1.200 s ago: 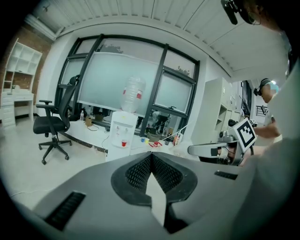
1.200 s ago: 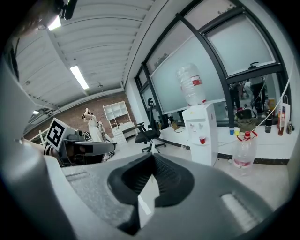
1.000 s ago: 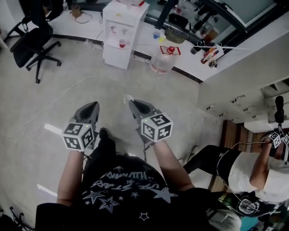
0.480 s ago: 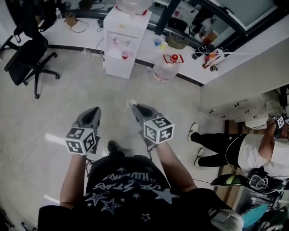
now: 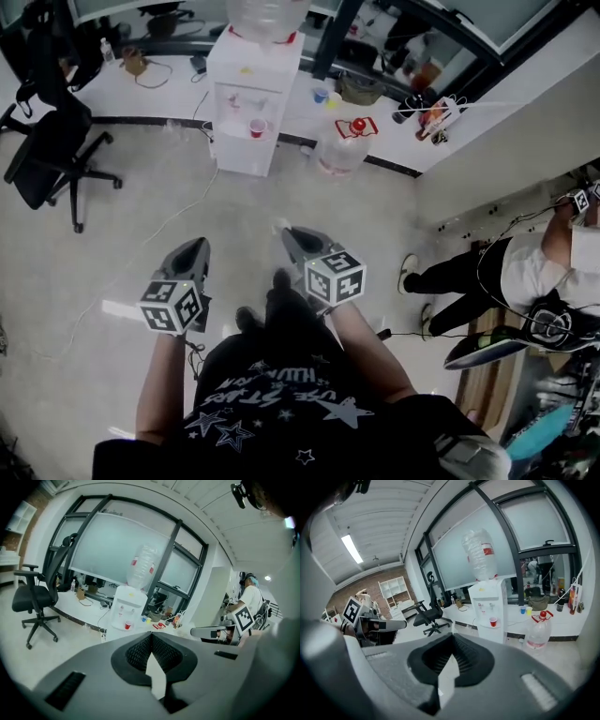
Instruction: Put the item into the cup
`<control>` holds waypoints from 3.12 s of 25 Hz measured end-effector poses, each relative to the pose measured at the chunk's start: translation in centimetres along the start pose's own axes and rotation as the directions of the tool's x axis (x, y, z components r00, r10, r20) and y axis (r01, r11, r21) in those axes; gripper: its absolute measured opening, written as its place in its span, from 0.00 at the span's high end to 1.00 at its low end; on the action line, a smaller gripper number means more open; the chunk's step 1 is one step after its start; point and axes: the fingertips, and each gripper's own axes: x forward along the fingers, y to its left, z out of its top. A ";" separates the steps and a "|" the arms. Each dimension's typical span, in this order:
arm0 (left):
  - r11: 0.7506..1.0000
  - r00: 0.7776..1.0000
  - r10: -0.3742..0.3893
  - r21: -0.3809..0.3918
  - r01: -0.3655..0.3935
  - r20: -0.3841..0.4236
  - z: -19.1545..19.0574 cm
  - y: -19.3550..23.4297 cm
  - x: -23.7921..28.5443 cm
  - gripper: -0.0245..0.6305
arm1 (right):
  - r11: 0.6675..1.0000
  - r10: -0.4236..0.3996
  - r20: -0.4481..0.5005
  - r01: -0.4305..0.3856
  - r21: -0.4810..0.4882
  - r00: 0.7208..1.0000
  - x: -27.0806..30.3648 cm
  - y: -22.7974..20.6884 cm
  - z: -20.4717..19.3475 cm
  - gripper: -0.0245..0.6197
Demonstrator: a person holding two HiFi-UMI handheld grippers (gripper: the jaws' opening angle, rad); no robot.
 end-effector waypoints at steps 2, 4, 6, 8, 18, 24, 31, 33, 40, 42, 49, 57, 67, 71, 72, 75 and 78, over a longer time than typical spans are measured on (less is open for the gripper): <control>1.000 1.000 -0.003 0.001 0.003 -0.001 0.3 0.2 0.5 0.95 | 1.000 -0.012 0.001 0.012 0.017 1.000 0.4 -0.7 0.2 0.96; 1.000 1.000 -0.003 0.004 0.003 0.004 0.7 0.5 0.9 0.95 | 1.000 -0.015 -0.001 0.015 0.025 1.000 1.1 -1.3 0.3 0.96; 1.000 1.000 0.004 0.009 -0.004 0.009 1.3 1.0 1.5 0.95 | 1.000 -0.009 -0.003 0.009 0.028 1.000 2.2 -1.7 0.6 0.96; 1.000 1.000 0.016 0.011 -0.016 0.014 1.9 1.8 2.1 0.95 | 1.000 0.002 -0.005 -0.001 0.031 1.000 3.7 -2.2 1.0 0.96; 0.995 0.996 0.085 -0.040 -0.087 -0.027 4.9 6.0 8.6 0.95 | 0.997 0.052 -0.051 -0.048 0.062 0.997 11.8 -7.4 5.1 0.96; 0.995 0.995 0.089 -0.041 -0.092 -0.050 8.0 8.1 14.8 0.95 | 0.995 0.056 -0.072 -0.050 0.083 0.996 17.3 -12.5 8.4 0.96; 0.992 0.990 0.107 -0.055 -0.112 -0.087 10.7 10.3 21.3 0.95 | 0.993 0.067 -0.095 -0.057 0.098 0.993 22.4 -17.6 11.5 0.96; 0.994 0.990 0.100 -0.040 -0.105 -0.099 11.1 10.6 23.2 0.95 | 0.993 0.072 -0.108 -0.061 0.103 0.992 23.8 -19.0 11.7 0.96; 0.989 0.987 0.114 -0.084 -0.124 -0.114 11.4 13.7 29.3 0.95 | 0.991 0.070 -0.171 -0.048 0.126 0.983 30.0 -23.8 10.6 0.96; 0.987 0.986 0.122 -0.087 -0.132 -0.117 11.2 14.9 30.8 0.95 | 0.990 0.069 -0.186 -0.044 0.133 0.980 32.3 -24.8 10.0 0.96; 0.978 0.980 0.137 -0.140 -0.157 -0.145 8.5 18.2 35.4 0.95 | 0.988 0.018 -0.216 0.015 0.154 0.976 38.4 -29.2 7.7 0.96; 0.975 0.978 0.126 -0.160 -0.152 -0.166 6.0 22.0 40.0 0.95 | 0.980 -0.016 -0.203 0.056 0.193 0.979 44.7 -33.5 5.8 0.96; 0.970 0.977 0.098 -0.204 -0.136 -0.187 2.1 24.7 43.1 0.95 | 0.974 -0.052 -0.197 0.093 0.206 0.979 49.8 -36.1 3.3 0.96; 0.965 0.978 0.100 -0.222 -0.141 -0.185 1.4 25.1 42.8 0.95 | 0.976 -0.083 -0.197 0.119 0.182 0.977 51.0 -36.4 2.8 0.96; 0.963 0.977 0.102 -0.227 -0.144 -0.187 1.1 25.2 42.6 0.95 | 0.977 -0.090 -0.199 0.126 0.175 0.976 51.2 -36.4 2.6 0.96; 0.959 0.975 0.105 -0.239 -0.151 -0.195 0.5 25.2 42.2 0.95 | 0.977 -0.107 -0.213 0.143 0.160 0.971 51.5 -36.4 2.2 0.96; 0.959 0.976 0.099 -0.245 -0.145 -0.193 0.1 25.1 41.9 0.95 | 0.976 -0.129 -0.221 0.163 0.145 0.967 51.7 -36.5 2.0 0.95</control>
